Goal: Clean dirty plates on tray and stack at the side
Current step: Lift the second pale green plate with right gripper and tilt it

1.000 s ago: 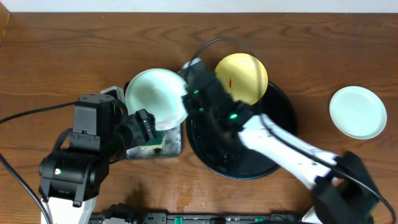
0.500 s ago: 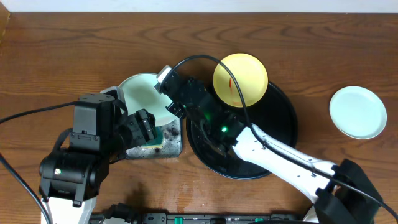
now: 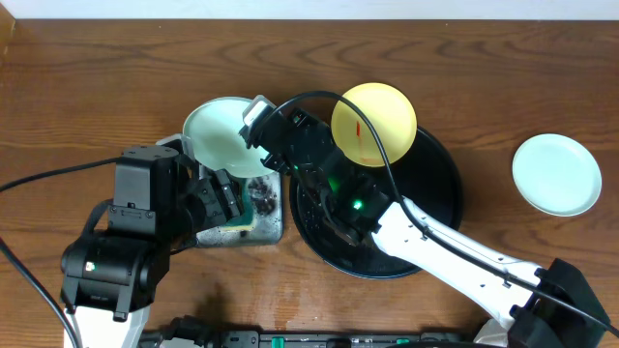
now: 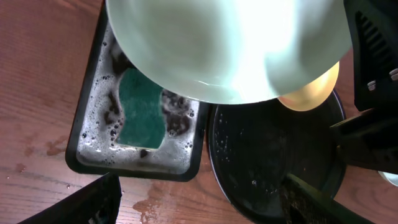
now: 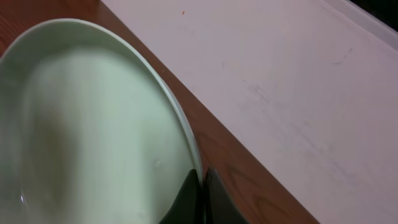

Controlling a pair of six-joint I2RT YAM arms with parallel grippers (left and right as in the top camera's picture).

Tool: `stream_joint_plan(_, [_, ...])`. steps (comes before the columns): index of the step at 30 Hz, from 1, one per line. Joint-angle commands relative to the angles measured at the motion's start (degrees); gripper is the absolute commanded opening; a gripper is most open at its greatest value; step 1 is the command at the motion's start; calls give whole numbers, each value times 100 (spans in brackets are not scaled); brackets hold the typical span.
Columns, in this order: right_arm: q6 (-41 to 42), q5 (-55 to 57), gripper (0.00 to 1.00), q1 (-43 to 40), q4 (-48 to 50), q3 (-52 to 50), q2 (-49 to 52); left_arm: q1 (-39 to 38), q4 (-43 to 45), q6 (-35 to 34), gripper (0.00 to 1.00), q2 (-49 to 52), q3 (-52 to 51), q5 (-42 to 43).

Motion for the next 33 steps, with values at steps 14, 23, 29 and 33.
stream_joint_plan(14, [-83,138,1,59,46,83,-157,20,-2,35,82,4,101,2])
stream_joint_plan(23, [-83,142,1,59,61,83,-157,20,-2,35,82,4,101,2])
stream_joint_plan(29, [-76,328,1,59,57,83,-157,20,-2,35,82,4,101,2])
stream_joint_plan(33, [-149,267,1,59,-105,81,-151,20,-2,37,82,4,101,0])
